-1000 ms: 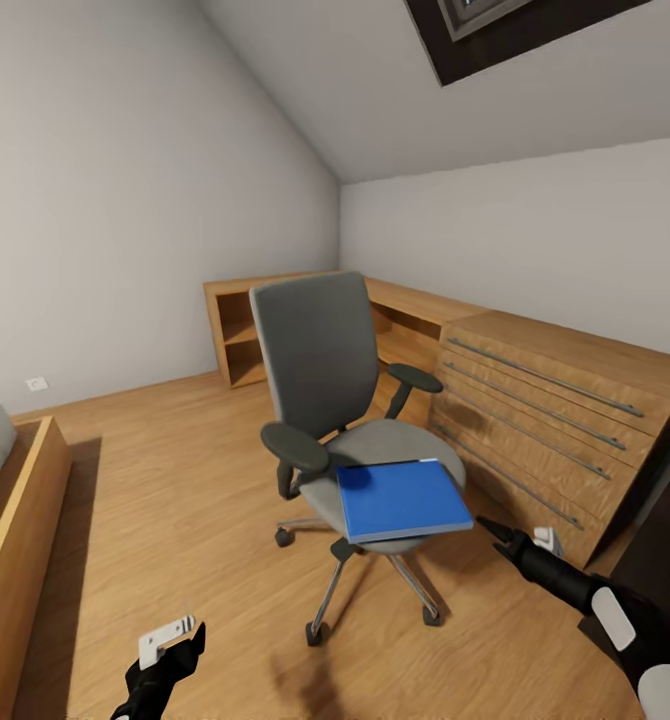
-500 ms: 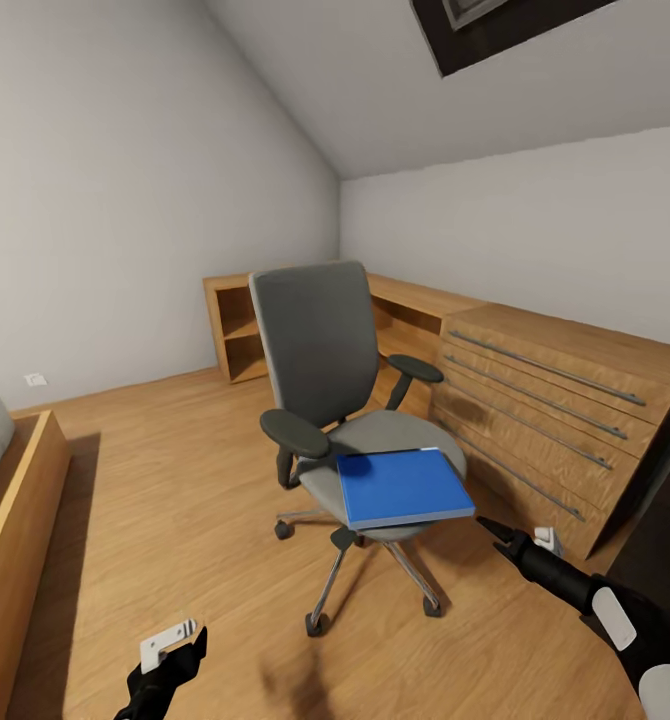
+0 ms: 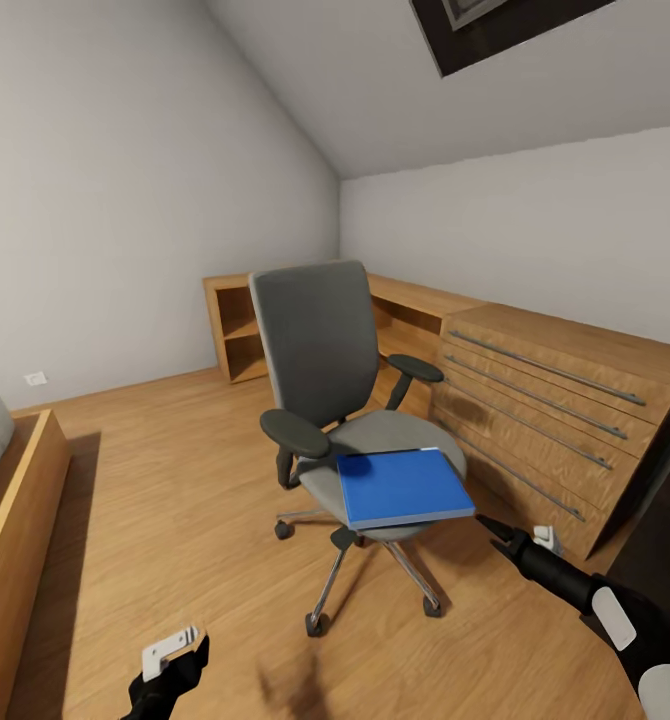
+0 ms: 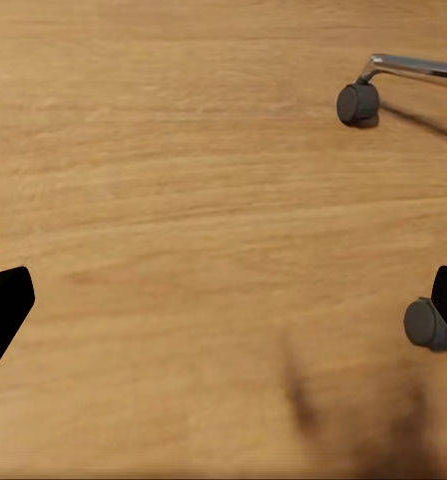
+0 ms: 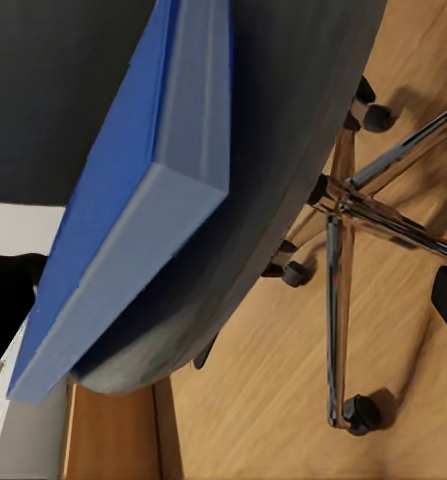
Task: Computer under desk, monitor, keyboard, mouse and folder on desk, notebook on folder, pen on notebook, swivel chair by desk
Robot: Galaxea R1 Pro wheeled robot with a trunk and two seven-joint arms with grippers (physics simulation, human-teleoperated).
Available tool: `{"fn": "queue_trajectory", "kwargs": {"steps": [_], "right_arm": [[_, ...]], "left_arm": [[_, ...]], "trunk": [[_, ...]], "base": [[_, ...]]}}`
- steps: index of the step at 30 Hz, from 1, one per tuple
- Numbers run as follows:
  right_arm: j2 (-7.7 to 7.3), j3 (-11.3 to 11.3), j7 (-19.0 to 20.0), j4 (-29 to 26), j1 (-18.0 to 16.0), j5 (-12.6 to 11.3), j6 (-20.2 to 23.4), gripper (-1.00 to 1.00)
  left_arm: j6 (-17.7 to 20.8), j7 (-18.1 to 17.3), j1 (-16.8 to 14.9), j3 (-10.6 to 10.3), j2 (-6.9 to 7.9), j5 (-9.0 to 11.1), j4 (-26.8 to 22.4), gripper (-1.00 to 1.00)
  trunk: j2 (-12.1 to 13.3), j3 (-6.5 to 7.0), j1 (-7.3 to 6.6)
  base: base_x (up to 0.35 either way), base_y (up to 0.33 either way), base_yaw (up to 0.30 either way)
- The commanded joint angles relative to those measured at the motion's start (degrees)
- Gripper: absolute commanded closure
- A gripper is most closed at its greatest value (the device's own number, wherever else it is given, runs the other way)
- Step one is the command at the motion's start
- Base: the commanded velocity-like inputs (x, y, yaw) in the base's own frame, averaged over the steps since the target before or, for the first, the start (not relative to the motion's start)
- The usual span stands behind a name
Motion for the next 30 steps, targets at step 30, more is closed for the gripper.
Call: {"fn": "queue_trajectory", "kwargs": {"steps": [30], "right_arm": [[-0.51,-0.08,4.58,-0.04,-0.04,-0.05,2.11,-1.0]], "left_arm": [[-0.14,-0.53,-0.06,0.48,-0.03,-0.53,1.23,-1.0]], "trunk": [[-0.02,-0.05,-0.01]], "base": [[0.056,0.0,0.0]]}}
